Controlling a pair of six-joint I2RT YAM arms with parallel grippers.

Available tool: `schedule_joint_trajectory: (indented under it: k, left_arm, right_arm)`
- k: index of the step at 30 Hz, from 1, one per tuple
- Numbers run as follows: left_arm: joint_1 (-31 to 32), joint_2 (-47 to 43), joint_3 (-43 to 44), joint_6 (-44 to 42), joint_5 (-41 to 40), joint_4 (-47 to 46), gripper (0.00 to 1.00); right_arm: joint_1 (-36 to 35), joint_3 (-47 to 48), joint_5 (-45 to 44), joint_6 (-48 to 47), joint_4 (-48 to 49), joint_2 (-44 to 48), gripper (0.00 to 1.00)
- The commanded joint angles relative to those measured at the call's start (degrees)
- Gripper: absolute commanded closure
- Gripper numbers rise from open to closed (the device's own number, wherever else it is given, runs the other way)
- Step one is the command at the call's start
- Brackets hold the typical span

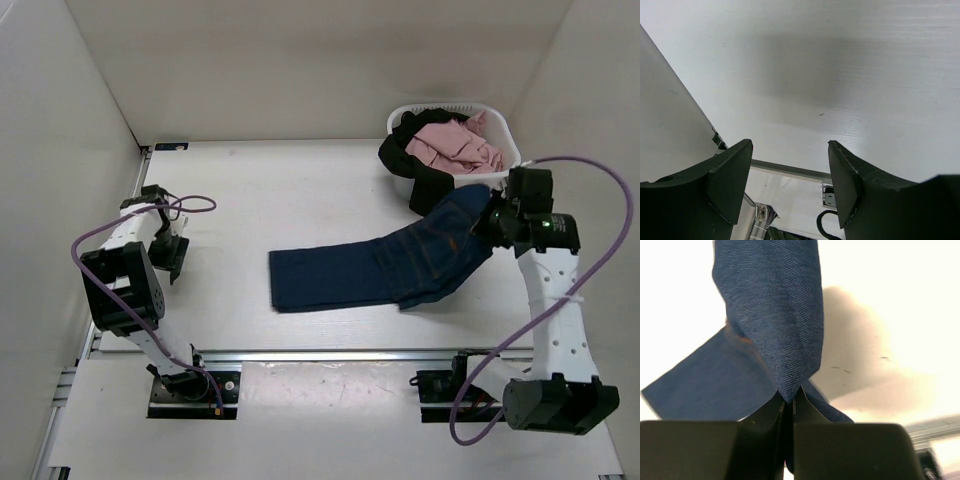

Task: Fold and stack the trousers
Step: Fold the trousers

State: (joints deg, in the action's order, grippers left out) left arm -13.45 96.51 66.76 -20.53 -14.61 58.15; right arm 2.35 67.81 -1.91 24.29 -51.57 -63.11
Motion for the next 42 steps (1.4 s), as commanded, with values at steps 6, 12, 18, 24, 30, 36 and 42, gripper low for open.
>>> schedule_joint_trajectory:
  k: [6,12,18,24,30,36,42]
  left_arm:
    - [0.3,-3.8,1.9,-1.5,1.2,1.3,0.25]
    - [-0.8,-4.3,1.4,-2.7,1.2,1.3,0.25]
    - [-1.3,-4.3,1.4,-3.2,1.7,1.3,0.25]
    - [-1.3,-4.3,0.3,-3.2,2.2,0.7,0.25]
    - [-1.3,-4.3,-0.8,-3.7,2.2,-0.3,0.25]
    - [-1.8,-4.3,-0.8,-4.2,2.2,-0.3,0.25]
    - [-2.4,-4.9,-0.8,-4.8,2.2,-0.3,0.25]
  right_arm:
    - [-26.5,13.1,-15.9,10.2,-13.4,-4.8,1.00]
    - [-51.6,26.0,-28.1,18.9,-14.1,-25.2,1.00]
    - [-60.3,57.6,-34.7,16.2,-22.1,-50.8,1.00]
    - [-59.5,54.4,-27.7,15.5,-10.4,-55.3,1.00]
    - [-58.1,54.1,-21.0,15.0,-4.3,-61.9,1.00]
    - [-58.1,52.8,-10.1,14.2,6.2,-64.9,0.52]
    - [-60.4,46.3,-1.3,5.4,18.0,-54.3,0.19]
